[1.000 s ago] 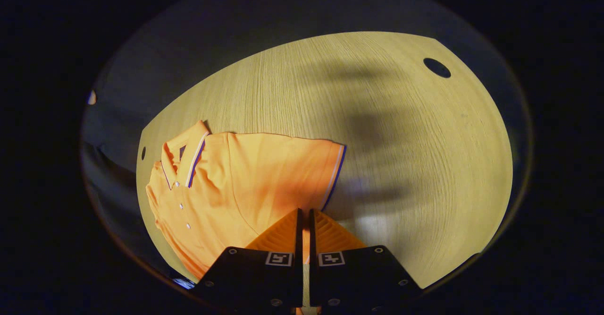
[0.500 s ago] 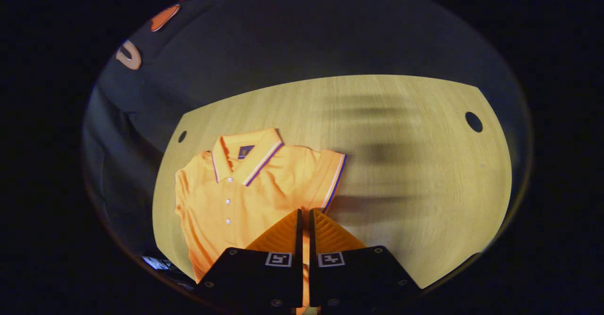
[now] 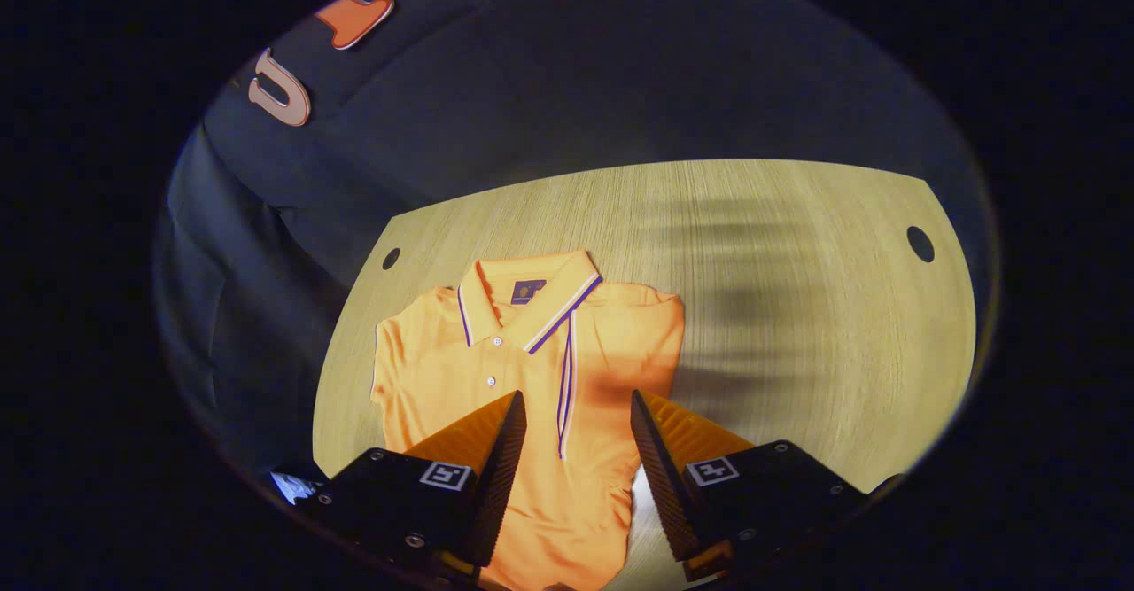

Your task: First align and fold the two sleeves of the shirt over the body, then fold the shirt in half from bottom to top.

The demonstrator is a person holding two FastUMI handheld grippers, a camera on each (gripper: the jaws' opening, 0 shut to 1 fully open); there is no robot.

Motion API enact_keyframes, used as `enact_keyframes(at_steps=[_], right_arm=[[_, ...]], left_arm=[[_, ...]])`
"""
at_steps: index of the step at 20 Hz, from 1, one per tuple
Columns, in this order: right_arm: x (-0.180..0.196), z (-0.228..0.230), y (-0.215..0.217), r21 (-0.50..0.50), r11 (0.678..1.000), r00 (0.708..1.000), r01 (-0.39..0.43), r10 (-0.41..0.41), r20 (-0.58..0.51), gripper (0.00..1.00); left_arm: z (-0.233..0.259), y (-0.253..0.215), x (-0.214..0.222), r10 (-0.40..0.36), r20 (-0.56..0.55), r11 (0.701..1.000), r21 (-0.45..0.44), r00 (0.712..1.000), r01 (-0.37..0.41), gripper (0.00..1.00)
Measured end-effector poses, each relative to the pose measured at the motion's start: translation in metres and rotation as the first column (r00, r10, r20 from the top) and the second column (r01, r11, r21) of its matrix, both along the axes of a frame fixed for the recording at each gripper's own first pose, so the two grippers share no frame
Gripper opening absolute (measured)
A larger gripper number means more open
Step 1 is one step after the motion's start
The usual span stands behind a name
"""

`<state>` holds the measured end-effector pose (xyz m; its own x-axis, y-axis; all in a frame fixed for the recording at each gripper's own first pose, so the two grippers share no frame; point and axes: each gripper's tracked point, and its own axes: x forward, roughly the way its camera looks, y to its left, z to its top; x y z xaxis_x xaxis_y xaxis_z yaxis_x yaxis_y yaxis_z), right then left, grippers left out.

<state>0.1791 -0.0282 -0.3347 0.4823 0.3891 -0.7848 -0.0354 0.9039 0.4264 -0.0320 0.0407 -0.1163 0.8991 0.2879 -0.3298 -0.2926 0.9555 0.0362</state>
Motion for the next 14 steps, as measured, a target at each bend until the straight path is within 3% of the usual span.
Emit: enact_keyframes(at_steps=[4,8,11,14], right_arm=[[-0.005,0.023,-0.029,-0.076,0.993,0.993,0.084,-0.077,0.091,0.92],[-0.025,0.047,-0.049,-0.121,0.972,0.971,0.201,-0.181,0.158,0.96],[-0.046,0.057,-0.055,-0.159,0.945,0.947,0.287,-0.255,0.192,0.97],[-0.071,0.075,-0.056,-0.197,0.912,0.918,0.359,-0.307,0.25,0.97]], left_arm=[[-0.03,0.021,0.042,-0.062,-0.048,0.992,-0.111,0.997,0.056,0.99],[-0.075,0.054,0.088,-0.127,-0.168,0.975,-0.203,0.978,0.092,0.99],[-0.121,0.081,0.124,-0.149,-0.301,0.964,-0.258,0.942,0.07,0.99],[-0.163,0.094,0.14,-0.208,-0.43,0.936,-0.349,0.878,0.051,0.98]])
